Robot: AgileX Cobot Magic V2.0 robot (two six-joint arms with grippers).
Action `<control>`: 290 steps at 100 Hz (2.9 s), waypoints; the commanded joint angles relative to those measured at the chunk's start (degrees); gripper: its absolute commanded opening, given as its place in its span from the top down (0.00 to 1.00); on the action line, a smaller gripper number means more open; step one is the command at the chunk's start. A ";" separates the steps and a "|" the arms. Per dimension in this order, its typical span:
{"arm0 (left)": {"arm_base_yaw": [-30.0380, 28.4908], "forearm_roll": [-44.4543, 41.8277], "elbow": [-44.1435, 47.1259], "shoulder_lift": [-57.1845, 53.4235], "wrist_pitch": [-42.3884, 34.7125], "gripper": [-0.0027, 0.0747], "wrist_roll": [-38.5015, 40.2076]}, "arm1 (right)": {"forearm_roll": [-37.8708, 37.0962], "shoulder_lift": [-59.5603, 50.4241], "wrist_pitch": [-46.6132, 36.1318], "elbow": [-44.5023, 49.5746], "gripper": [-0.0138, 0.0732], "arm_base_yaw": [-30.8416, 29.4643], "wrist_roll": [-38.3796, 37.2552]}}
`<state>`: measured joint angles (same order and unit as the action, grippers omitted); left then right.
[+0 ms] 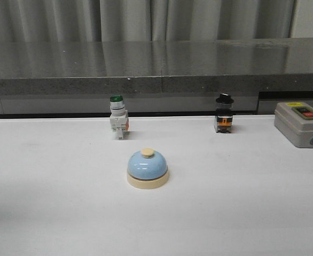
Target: Place and press bell with both arms
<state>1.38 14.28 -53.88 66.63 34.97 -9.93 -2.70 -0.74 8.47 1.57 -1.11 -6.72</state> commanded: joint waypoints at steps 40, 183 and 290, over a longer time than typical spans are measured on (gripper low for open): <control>-0.12 1.71 17.53 -29.21 -13.99 0.99 -1.44 | -0.70 -0.31 -4.39 -0.03 0.92 0.05 -0.05; -0.12 -8.70 55.20 -68.90 -33.79 0.99 9.93 | -0.70 -0.31 -4.44 -0.03 0.92 0.05 -0.05; -0.12 -8.70 55.20 -68.90 -33.55 0.99 9.93 | -0.70 -0.18 2.49 -5.97 0.92 0.05 -0.05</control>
<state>1.29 5.58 0.05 -0.26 5.69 -0.47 -2.70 -0.74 11.73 0.60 -1.02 -6.72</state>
